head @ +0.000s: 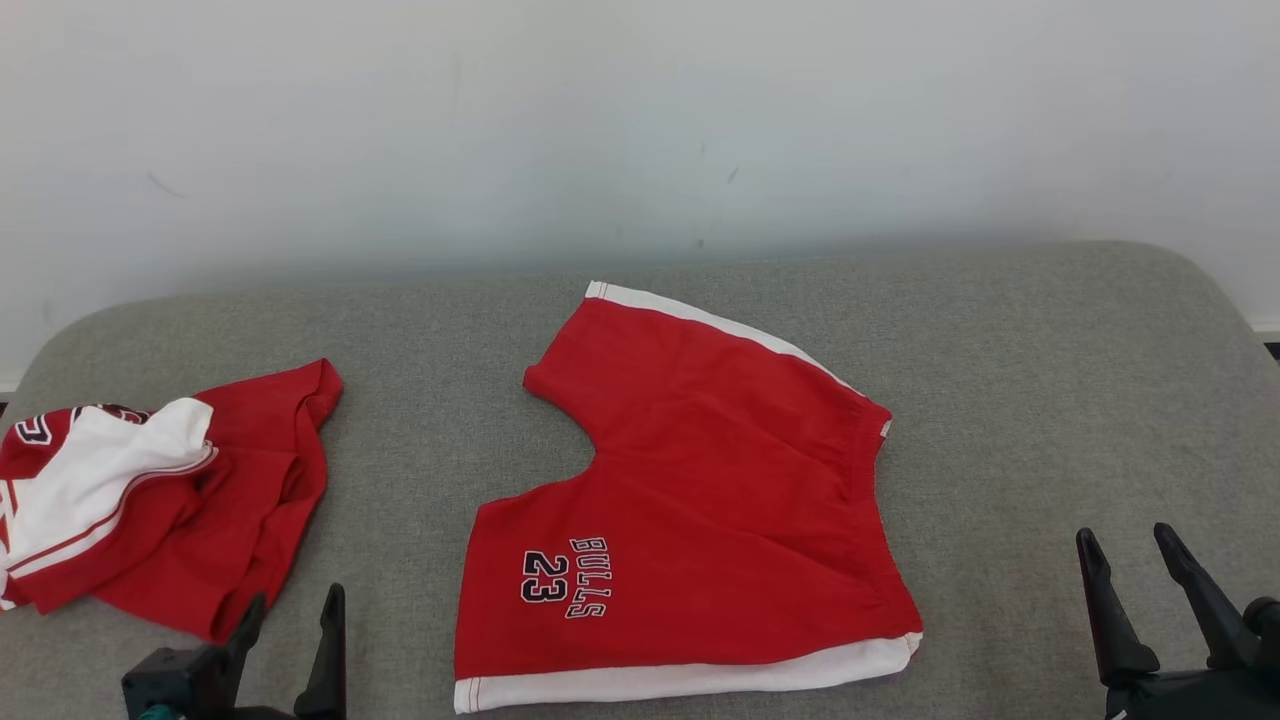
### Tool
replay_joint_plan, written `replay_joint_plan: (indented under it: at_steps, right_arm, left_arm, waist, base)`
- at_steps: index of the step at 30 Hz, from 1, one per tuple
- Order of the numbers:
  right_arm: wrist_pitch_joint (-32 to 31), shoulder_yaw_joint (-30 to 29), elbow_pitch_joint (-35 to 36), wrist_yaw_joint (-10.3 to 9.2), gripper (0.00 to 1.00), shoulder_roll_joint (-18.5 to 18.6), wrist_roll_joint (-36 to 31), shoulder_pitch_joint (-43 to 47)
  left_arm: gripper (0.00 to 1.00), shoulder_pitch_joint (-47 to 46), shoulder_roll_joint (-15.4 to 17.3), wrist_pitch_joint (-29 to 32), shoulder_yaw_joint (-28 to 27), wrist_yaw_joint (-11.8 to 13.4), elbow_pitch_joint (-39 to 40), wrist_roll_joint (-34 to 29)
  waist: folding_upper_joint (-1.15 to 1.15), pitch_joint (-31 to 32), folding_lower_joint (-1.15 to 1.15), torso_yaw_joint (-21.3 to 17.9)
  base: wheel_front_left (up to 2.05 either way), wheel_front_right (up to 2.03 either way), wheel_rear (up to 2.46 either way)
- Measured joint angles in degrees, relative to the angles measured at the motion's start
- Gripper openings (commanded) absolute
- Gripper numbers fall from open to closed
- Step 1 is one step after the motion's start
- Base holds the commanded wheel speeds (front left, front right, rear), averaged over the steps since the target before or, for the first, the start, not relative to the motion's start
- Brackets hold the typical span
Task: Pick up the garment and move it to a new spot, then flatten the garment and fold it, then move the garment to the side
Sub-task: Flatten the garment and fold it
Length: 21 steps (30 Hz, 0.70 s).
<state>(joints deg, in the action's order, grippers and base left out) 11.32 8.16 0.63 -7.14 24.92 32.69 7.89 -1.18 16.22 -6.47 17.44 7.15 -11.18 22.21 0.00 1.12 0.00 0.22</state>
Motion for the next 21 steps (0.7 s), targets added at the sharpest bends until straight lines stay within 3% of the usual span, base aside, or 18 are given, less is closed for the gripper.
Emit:
replay_joint_plan:
  at_steps: [21]
  right_arm:
    - [-1.5,-0.7,0.8,0.0,1.0,-0.5,-0.8,0.1]
  left_arm:
    - [1.0,1.0,-0.9,3.0,-1.2,0.0,2.8,-1.0]
  waist:
    - [0.0,0.2,0.0,0.1]
  base:
    - [0.0,0.0,0.0]
